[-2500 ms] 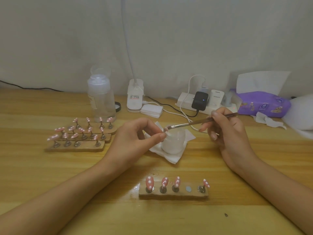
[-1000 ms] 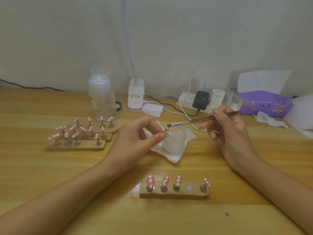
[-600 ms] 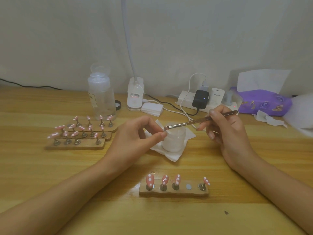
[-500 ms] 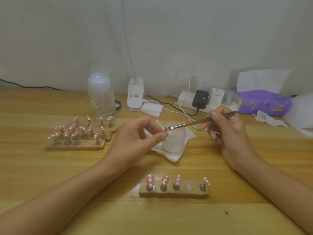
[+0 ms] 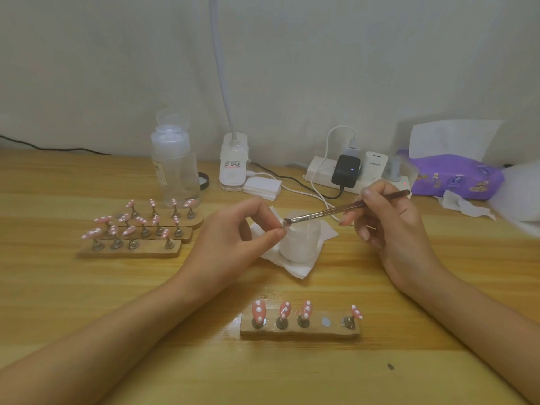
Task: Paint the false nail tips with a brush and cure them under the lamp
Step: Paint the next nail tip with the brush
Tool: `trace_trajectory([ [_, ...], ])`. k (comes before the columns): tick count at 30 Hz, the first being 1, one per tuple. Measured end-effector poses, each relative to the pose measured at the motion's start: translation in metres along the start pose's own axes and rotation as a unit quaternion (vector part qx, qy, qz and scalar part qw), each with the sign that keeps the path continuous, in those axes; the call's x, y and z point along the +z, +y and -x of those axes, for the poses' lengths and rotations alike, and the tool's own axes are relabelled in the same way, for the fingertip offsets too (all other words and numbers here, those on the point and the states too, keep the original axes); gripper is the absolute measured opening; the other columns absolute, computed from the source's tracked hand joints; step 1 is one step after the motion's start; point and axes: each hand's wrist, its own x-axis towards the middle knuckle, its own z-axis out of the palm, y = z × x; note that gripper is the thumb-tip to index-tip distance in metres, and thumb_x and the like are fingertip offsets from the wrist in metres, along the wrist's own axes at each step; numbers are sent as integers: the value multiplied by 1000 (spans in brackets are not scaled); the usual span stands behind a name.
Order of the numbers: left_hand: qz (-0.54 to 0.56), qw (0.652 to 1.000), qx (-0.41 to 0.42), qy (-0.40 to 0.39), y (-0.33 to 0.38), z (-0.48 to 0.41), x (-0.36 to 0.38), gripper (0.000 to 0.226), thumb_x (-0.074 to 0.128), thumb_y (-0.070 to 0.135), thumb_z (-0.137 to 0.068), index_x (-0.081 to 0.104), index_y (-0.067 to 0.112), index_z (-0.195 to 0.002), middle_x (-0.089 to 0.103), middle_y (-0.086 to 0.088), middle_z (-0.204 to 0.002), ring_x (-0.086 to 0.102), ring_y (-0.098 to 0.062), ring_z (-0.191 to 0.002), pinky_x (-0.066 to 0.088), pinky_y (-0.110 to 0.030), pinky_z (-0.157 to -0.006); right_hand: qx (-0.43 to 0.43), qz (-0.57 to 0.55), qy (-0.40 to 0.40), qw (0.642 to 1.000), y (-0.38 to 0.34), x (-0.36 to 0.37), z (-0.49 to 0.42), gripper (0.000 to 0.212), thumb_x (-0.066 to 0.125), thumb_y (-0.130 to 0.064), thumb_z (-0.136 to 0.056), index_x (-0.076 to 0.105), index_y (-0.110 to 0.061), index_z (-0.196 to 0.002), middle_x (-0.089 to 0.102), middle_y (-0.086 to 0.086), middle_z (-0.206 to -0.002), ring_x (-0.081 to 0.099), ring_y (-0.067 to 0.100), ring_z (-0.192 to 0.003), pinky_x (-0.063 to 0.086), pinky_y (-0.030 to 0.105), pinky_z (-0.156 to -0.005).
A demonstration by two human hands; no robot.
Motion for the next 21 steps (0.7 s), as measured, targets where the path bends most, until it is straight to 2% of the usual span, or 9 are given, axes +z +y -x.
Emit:
trace_trajectory([
  [4, -3, 1000, 12, 8, 0, 0, 0, 11, 75, 24, -84, 67, 28, -78, 69, 14, -81, 45, -5, -53, 46, -29, -59, 27, 7, 42, 999, 1, -1, -2, 25, 50, -18, -100, 51, -17, -75, 70, 7, -65, 42, 8, -41, 32, 14, -39],
  [6, -11, 1000, 14, 10, -1, 0, 0, 11, 76, 26, -85, 68, 30, -78, 68, 5, -75, 44, -6, -52, 43, -28, -57, 18, -12, 35, 999, 0, -2, -1, 23, 51, -21, -99, 50, -18, -76, 70, 6, -65, 42, 8, -42, 31, 15, -39],
  [9, -18, 999, 25, 18, -2, 0, 0, 15, 76, 22, -85, 66, 30, -76, 63, 7, -69, 43, -8, -52, 40, -24, -57, 14, -10, 0, 1000, 0, 1, -1, 21, 57, -35, -90, 53, -21, -75, 71, 7, -68, 43, 10, -43, 29, 16, -40],
  [13, -21, 999, 27, 21, -1, 0, -1, 16, 75, 24, -85, 66, 33, -76, 60, 4, -66, 44, -15, -53, 38, -23, -57, 28, -3, 30, 999, 2, -1, -2, 21, 54, -26, -97, 52, -18, -77, 72, 6, -68, 39, 9, -41, 30, 15, -40],
  [18, -23, 999, 31, 24, -1, 0, 1, 13, 75, 24, -84, 67, 30, -77, 60, 0, -65, 46, -20, -55, 42, -31, -61, 12, -18, -6, 1000, 1, 1, -1, 21, 59, -38, -86, 56, -25, -71, 71, 7, -68, 38, 9, -41, 32, 16, -42],
  [21, -25, 999, 29, 24, -2, 0, 1, 13, 75, 25, -85, 66, 30, -77, 57, -5, -61, 47, -21, -55, 43, -34, -64, 26, -8, 20, 999, 2, 0, -2, 23, 54, -27, -96, 53, -19, -75, 71, 8, -67, 38, 9, -41, 32, 14, -41],
])
